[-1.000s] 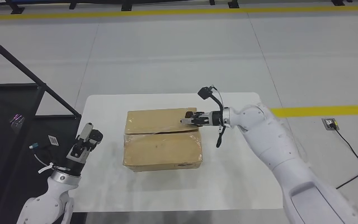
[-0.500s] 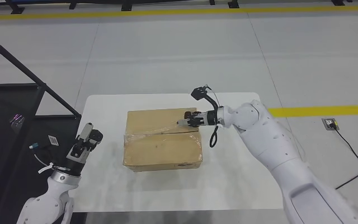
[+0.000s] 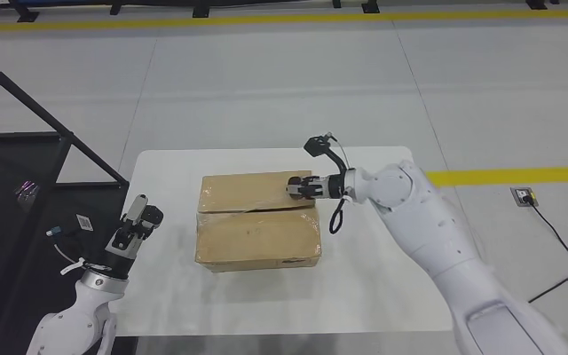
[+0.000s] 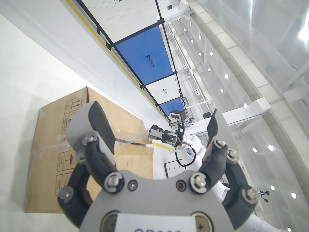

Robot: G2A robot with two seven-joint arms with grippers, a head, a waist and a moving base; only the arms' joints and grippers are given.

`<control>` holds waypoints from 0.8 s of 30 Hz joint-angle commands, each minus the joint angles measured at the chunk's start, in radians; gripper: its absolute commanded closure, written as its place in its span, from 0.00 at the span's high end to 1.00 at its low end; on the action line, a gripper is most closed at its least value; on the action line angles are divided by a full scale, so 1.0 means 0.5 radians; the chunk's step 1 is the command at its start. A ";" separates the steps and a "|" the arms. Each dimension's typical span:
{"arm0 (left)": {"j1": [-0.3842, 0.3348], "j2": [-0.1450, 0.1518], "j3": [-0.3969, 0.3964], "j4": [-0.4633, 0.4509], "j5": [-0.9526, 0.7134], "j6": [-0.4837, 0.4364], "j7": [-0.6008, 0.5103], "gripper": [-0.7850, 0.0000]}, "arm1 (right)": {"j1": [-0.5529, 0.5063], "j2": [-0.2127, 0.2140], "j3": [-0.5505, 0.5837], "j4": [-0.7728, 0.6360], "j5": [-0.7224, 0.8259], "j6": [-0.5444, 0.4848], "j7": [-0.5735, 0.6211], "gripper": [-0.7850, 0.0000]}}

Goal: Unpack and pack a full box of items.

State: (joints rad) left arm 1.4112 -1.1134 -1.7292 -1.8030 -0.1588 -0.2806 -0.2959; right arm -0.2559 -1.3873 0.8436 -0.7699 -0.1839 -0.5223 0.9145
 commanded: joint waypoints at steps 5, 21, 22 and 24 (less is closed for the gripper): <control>-0.041 0.001 0.051 0.019 -0.056 0.027 -0.129 1.00 | -0.170 0.076 0.122 -0.359 -0.056 0.214 0.034 0.00; -0.377 0.003 0.322 0.302 0.001 0.137 -0.491 1.00 | -0.746 0.238 0.462 -1.252 -0.149 0.651 0.065 0.00; -0.398 0.001 0.344 0.318 0.008 0.142 -0.495 1.00 | -0.764 0.241 0.466 -1.279 -0.164 0.666 0.046 0.00; -0.435 -0.001 0.383 0.347 0.030 0.150 -0.520 1.00 | -0.791 0.246 0.471 -1.319 -0.222 0.712 0.002 0.00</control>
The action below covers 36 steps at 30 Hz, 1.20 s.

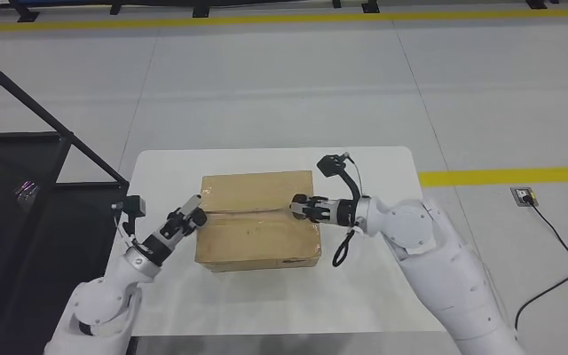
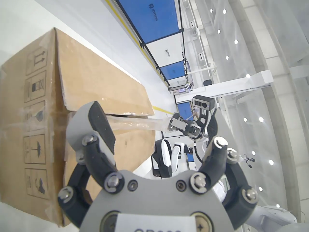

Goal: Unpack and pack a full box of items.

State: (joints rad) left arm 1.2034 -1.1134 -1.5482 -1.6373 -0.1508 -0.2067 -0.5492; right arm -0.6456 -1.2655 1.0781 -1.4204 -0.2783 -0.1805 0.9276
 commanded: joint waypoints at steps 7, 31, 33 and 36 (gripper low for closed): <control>-0.103 -0.009 0.107 0.099 0.037 0.033 -0.014 1.00 | -0.010 -0.004 -0.040 -0.082 -0.200 0.233 -0.163 0.00; -0.291 -0.026 0.217 0.274 -0.107 0.160 -0.070 1.00 | 0.084 -0.021 -0.075 0.093 -0.130 0.469 -0.062 0.00; -0.306 -0.030 0.239 0.280 -0.101 0.174 -0.052 1.00 | 0.096 -0.024 -0.080 0.114 -0.129 0.477 -0.070 0.00; -0.324 -0.036 0.275 0.291 -0.080 0.186 -0.031 1.00 | 0.112 -0.028 -0.092 0.139 -0.128 0.483 -0.076 0.00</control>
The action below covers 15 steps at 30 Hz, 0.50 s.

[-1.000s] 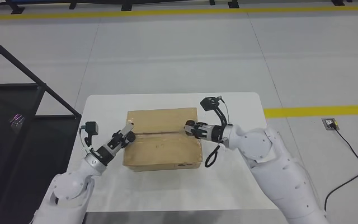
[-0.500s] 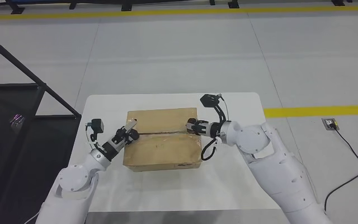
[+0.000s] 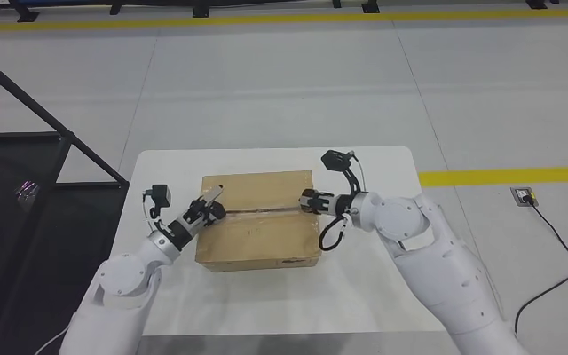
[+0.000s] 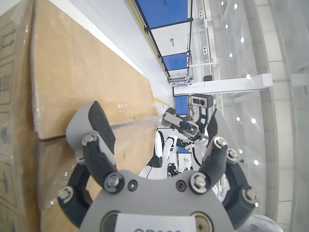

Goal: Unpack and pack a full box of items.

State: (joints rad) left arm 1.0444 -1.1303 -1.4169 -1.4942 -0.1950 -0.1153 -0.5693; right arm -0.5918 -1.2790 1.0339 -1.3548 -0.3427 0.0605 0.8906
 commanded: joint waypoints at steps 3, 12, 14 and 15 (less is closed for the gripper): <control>-0.025 -0.008 0.046 0.021 0.023 0.011 0.031 1.00 | 0.018 -0.005 -0.013 0.029 0.000 0.004 -0.009 0.00; -0.073 -0.020 0.105 0.071 0.057 0.029 0.075 1.00 | 0.036 -0.011 -0.025 0.073 0.008 0.009 -0.015 0.07; -0.075 -0.021 0.109 0.073 0.065 0.024 0.074 1.00 | 0.035 -0.011 -0.022 0.075 0.012 0.012 -0.015 0.40; -0.074 -0.021 0.110 0.075 0.065 0.022 0.074 1.00 | 0.035 -0.011 -0.022 0.075 0.012 0.012 -0.014 0.45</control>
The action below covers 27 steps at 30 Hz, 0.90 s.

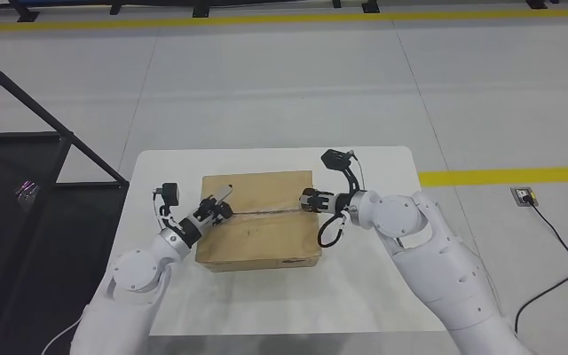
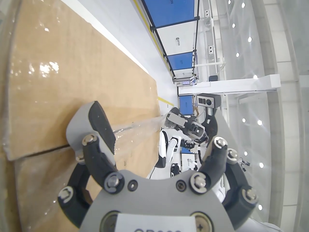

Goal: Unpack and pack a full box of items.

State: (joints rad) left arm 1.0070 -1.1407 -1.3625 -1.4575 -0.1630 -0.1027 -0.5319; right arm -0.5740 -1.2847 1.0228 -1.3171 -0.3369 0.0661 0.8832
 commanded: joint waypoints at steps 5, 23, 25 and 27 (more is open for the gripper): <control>0.016 0.000 0.005 -0.003 0.020 -0.017 -0.006 1.00 | 0.003 0.001 0.002 0.005 -0.001 0.003 0.013 0.49; 0.028 -0.003 0.000 -0.012 0.020 -0.024 -0.002 1.00 | -0.146 0.036 0.171 -0.161 -0.032 0.129 -0.158 1.00; 0.028 -0.003 0.001 -0.013 0.019 -0.020 -0.004 1.00 | -0.200 0.042 0.195 -0.231 -0.037 0.093 -0.222 1.00; 0.028 -0.004 0.001 -0.015 0.014 -0.021 -0.001 1.00 | -0.258 0.050 0.223 -0.327 -0.018 -0.025 -0.265 1.00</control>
State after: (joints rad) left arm 1.0210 -1.1425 -1.3619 -1.4643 -0.1550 -0.1127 -0.5336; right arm -0.6879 -1.2617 1.1269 -1.4525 -0.3534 0.0931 0.7608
